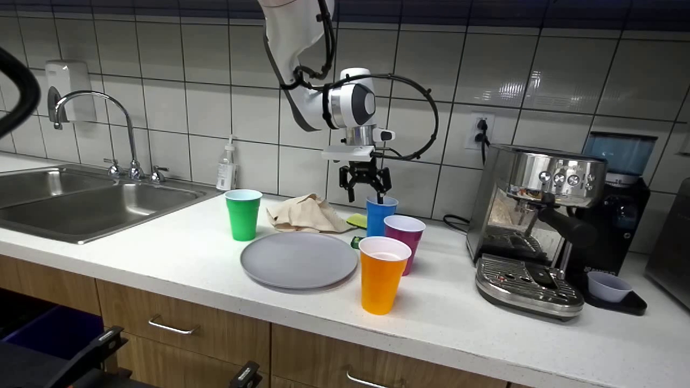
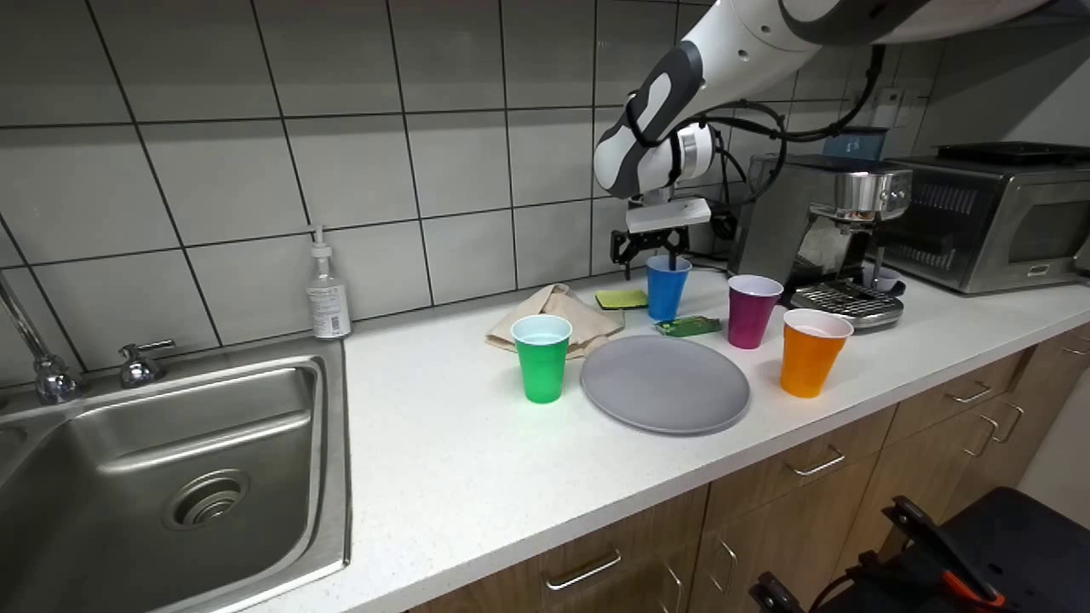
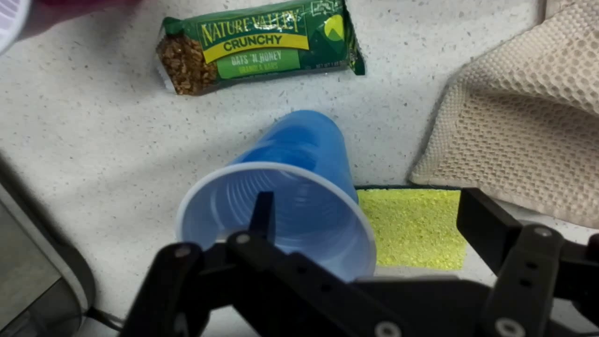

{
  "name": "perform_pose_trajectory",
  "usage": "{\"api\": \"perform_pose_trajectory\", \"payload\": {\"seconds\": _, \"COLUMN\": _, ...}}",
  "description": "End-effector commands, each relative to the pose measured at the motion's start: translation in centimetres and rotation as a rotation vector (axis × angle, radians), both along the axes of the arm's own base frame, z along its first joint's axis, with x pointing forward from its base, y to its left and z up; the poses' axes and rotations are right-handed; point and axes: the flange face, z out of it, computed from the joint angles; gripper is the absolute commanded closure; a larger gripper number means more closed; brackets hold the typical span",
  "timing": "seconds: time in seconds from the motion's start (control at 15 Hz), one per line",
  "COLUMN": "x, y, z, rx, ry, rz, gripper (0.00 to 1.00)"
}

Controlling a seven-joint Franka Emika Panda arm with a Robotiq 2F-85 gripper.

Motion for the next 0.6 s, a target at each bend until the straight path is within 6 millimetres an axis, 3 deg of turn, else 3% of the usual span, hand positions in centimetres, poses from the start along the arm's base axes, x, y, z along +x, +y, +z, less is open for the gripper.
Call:
{"api": "perform_pose_trajectory", "payload": {"seconds": 0.0, "x": 1.14, "y": -0.34, "z": -0.35, "rx": 0.039, "ry": 0.004, "rz": -0.046, "gripper": 0.26}}
{"api": "perform_pose_trajectory", "payload": {"seconds": 0.53, "x": 1.44, "y": -1.25, "z": -0.07, "rx": 0.048, "ry": -0.008, "rz": -0.064, "gripper": 0.89}}
